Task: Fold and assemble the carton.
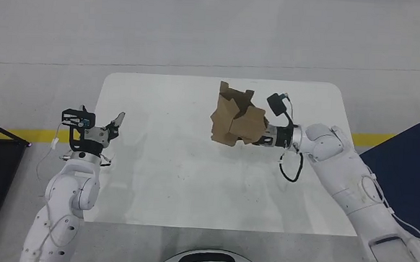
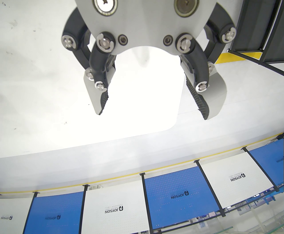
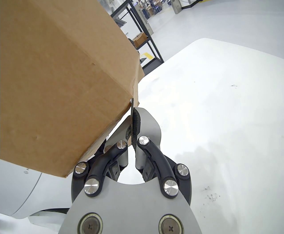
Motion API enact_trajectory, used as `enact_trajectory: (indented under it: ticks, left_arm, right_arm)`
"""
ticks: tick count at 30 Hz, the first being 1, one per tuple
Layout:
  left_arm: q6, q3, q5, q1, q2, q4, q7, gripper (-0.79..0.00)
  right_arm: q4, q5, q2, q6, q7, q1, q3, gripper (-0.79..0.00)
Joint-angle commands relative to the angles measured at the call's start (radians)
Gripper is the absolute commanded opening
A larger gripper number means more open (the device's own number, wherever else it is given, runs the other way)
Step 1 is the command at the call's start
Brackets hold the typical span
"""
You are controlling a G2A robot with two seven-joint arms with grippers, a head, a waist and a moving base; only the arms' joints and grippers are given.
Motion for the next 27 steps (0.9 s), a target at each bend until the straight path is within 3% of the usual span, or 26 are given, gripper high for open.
enact_trajectory:
  ticks: [1,3,17,21,27]
  left_arm:
    - [0.000,0.000,0.000,0.000,0.000,0.000,0.000,0.000]
    - [0.000,0.000,0.000,0.000,0.000,0.000,0.000,0.000]
    - [0.000,0.000,0.000,0.000,0.000,0.000,0.000,0.000]
    - [0.000,0.000,0.000,0.000,0.000,0.000,0.000,0.000]
    - [0.000,0.000,0.000,0.000,0.000,0.000,0.000,0.000]
  right_arm:
    - [0.018,0.006,0.019,-0.015,-0.015,0.015,-0.014,-0.785]
    - [0.054,-0.042,0.035,-0.002,-0.002,0.034,-0.009,-0.785]
    - [0.049,-0.058,0.035,0.014,-0.010,0.032,-0.007,-0.785]
    - [-0.051,-0.388,0.039,0.238,-0.102,0.008,0.000,-0.785]
    - [-0.181,-0.613,0.054,0.476,-0.237,-0.087,0.052,-0.785]
